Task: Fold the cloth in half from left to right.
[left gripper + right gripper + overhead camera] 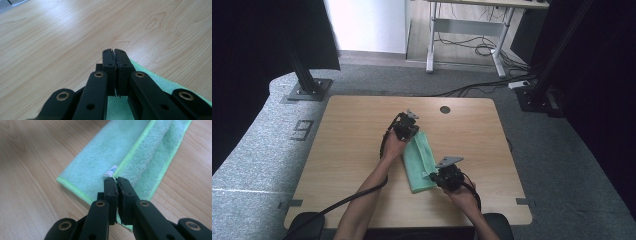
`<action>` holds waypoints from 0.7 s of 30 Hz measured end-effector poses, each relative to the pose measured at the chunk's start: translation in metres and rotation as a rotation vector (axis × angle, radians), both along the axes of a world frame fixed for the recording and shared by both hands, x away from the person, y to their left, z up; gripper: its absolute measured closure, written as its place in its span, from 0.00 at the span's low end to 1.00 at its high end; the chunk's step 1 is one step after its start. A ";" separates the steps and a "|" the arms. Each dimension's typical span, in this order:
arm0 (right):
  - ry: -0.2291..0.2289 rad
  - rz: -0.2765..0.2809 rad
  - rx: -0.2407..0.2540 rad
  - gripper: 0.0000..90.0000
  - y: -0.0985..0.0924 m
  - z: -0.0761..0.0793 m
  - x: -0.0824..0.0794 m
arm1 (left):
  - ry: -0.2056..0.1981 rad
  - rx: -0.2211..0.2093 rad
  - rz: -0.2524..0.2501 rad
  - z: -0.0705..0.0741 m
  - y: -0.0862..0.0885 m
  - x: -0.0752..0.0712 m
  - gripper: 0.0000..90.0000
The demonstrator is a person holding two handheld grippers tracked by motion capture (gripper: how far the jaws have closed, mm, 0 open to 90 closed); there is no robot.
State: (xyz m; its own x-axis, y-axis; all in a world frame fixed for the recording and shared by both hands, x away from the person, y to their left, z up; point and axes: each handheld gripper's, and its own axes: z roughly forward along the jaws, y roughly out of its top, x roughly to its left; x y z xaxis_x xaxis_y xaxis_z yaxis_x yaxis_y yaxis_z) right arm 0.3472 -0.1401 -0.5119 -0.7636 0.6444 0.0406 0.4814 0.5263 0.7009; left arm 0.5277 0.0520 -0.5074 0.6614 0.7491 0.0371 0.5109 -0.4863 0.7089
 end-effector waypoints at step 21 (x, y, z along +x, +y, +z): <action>-0.067 -0.093 -0.025 0.61 -0.019 0.011 0.013 | -0.067 -0.047 0.021 0.015 0.002 -0.008 0.27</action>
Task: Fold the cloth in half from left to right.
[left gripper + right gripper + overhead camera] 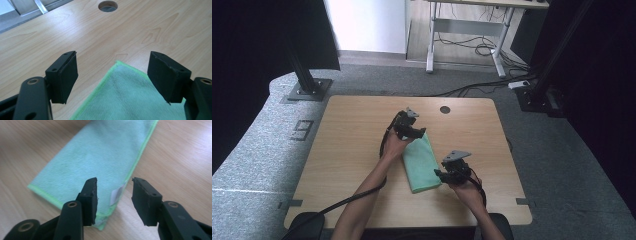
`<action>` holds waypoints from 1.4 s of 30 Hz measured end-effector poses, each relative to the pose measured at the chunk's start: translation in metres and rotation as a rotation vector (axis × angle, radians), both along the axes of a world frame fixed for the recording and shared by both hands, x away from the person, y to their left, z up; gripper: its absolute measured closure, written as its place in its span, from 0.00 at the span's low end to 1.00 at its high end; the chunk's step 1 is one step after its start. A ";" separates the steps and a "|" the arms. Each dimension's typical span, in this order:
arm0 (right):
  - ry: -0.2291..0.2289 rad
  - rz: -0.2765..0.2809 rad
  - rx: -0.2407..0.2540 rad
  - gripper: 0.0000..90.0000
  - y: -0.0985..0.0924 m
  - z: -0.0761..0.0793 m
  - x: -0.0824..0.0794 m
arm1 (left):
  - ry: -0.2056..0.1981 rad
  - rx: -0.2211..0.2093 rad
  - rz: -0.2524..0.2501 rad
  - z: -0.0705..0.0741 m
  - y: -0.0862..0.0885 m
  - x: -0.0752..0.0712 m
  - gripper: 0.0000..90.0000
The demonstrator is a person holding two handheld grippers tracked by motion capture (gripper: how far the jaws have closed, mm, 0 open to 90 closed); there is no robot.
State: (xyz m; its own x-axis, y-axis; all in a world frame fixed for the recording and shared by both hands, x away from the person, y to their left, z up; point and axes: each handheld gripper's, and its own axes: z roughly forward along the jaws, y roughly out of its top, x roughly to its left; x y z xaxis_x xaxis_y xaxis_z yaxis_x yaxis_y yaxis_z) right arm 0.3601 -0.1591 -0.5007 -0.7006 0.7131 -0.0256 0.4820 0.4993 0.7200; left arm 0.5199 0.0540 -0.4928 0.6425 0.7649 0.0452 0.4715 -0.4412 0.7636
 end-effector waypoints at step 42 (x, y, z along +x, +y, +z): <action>0.090 0.113 -0.048 0.48 0.019 -0.036 -0.006 | 0.128 0.029 -0.035 -0.046 0.066 -0.098 0.19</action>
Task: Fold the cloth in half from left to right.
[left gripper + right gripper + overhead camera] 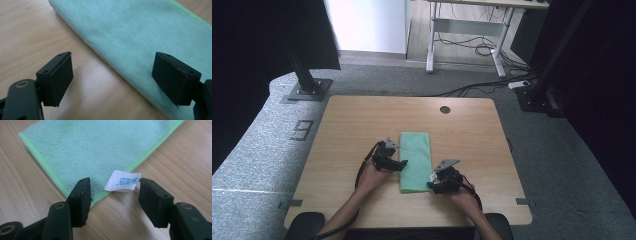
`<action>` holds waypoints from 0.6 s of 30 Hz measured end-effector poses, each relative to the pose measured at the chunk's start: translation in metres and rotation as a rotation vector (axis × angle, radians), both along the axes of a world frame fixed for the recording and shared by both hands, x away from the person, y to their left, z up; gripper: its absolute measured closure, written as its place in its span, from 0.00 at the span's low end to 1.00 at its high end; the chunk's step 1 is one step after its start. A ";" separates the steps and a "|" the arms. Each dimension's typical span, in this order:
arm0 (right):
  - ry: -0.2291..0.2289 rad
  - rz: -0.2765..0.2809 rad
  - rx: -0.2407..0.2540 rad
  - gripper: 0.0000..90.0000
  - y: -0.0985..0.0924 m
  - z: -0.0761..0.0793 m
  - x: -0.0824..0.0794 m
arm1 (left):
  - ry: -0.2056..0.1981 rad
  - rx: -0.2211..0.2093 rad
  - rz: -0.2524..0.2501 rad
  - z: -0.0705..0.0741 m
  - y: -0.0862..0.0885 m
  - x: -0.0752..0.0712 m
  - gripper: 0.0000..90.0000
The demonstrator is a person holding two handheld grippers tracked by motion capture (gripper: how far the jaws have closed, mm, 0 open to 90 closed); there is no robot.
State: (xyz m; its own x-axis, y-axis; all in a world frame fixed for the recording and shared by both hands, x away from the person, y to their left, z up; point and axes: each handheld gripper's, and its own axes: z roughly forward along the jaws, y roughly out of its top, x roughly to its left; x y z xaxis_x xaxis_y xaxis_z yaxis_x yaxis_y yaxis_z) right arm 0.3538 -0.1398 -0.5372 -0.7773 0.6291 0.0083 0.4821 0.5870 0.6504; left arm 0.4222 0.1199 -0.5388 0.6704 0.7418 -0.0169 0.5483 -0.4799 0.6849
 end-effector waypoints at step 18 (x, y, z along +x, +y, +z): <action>0.002 -0.015 0.014 0.48 0.002 -0.001 -0.002 | 0.001 0.020 -0.025 -0.004 0.013 -0.076 0.19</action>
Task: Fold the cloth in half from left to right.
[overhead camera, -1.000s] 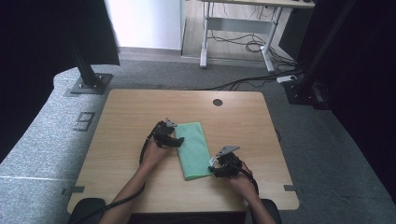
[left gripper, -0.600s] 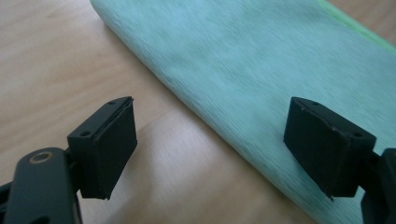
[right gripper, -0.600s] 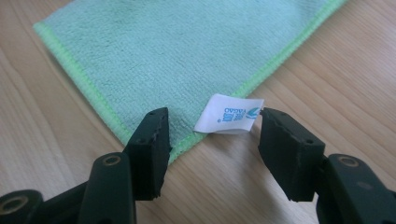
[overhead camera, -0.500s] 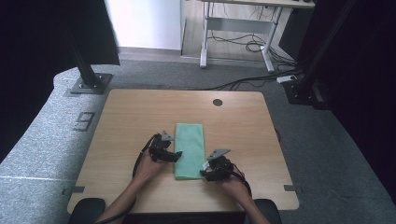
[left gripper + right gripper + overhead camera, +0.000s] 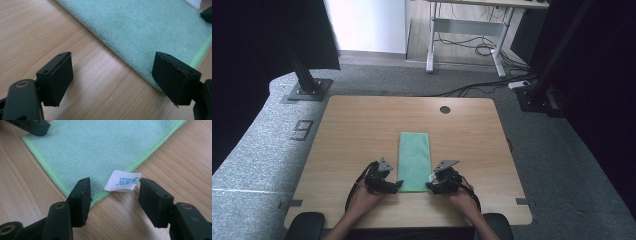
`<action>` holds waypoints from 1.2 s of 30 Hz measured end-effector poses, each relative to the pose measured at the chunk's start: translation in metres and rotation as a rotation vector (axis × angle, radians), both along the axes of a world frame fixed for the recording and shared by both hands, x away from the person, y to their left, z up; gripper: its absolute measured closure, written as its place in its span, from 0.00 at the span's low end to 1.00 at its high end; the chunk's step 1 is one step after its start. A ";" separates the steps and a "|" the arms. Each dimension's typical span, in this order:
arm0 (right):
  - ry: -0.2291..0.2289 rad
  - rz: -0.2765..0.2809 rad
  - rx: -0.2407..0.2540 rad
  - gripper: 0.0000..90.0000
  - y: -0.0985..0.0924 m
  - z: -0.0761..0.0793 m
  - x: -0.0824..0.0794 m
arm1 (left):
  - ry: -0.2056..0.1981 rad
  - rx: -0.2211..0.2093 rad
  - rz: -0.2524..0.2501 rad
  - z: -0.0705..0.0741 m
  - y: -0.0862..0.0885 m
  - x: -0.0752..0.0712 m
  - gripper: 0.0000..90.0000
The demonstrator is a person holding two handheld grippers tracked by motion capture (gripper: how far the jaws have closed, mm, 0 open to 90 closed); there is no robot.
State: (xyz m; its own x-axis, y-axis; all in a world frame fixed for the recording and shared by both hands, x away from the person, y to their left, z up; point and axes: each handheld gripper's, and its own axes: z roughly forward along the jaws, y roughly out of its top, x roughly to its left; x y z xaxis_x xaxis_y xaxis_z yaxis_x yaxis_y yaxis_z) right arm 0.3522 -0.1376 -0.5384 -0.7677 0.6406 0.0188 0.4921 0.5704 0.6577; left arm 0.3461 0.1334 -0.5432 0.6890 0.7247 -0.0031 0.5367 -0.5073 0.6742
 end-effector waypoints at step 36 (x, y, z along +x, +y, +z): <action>-0.076 -0.202 0.031 0.12 -0.064 -0.006 0.015 | -0.001 0.048 0.053 0.001 0.055 0.007 0.11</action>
